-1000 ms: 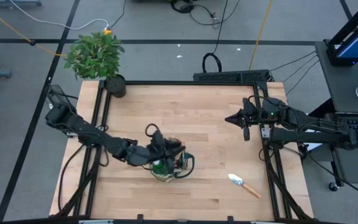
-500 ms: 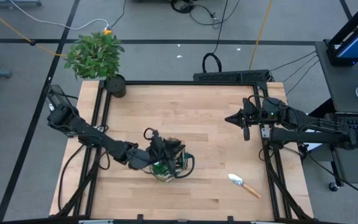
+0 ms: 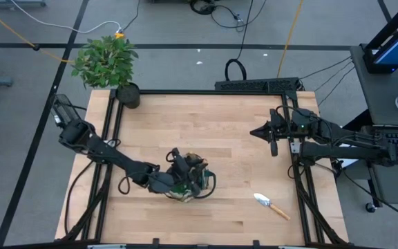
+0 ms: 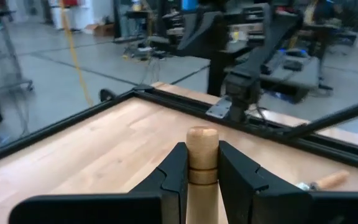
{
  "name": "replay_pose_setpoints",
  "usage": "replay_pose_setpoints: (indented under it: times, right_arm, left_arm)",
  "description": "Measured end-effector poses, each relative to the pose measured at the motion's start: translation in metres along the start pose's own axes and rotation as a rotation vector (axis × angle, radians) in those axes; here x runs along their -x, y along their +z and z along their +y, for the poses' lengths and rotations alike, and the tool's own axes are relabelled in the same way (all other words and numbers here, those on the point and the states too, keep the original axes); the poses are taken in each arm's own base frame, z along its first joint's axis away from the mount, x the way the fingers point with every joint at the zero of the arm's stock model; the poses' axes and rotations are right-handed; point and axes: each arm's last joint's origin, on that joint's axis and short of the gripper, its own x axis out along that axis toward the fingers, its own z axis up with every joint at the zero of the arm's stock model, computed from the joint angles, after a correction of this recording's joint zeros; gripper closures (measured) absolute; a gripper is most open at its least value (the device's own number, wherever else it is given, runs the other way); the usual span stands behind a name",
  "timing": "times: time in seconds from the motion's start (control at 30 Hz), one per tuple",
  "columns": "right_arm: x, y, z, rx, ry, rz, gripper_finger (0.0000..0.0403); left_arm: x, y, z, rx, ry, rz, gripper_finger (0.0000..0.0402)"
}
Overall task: Pick & Place Garden tools in Gardening bag
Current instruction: Put the hand rake into the gardening bag
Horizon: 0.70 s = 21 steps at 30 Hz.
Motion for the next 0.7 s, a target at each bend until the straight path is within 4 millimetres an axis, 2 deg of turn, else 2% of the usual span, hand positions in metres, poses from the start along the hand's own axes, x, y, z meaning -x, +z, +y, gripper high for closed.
replay_pose_setpoints:
  times: [0.13,0.33,0.5,0.7]
  right_arm:
    - [0.000,0.000,0.000,-0.001,0.000,-0.001,0.0403]
    - [0.000,0.000,0.000,-0.016,0.000,-0.002,0.0403]
    - [0.000,0.000,0.000,-0.016,0.000,-0.002,0.0403]
    - [0.000,0.000,0.000,-0.016,0.001,-0.002,0.0403]
  left_arm:
    - [0.004,0.012,0.002,-0.043,-0.024,-0.021,0.0339]
    - [-0.003,0.010,0.007,-0.053,-0.030,-0.001,0.0339]
    - [-0.008,-0.004,0.009,-0.071,-0.035,0.073,0.0339]
    - [-0.010,-0.011,0.011,-0.072,-0.023,0.118,0.0339]
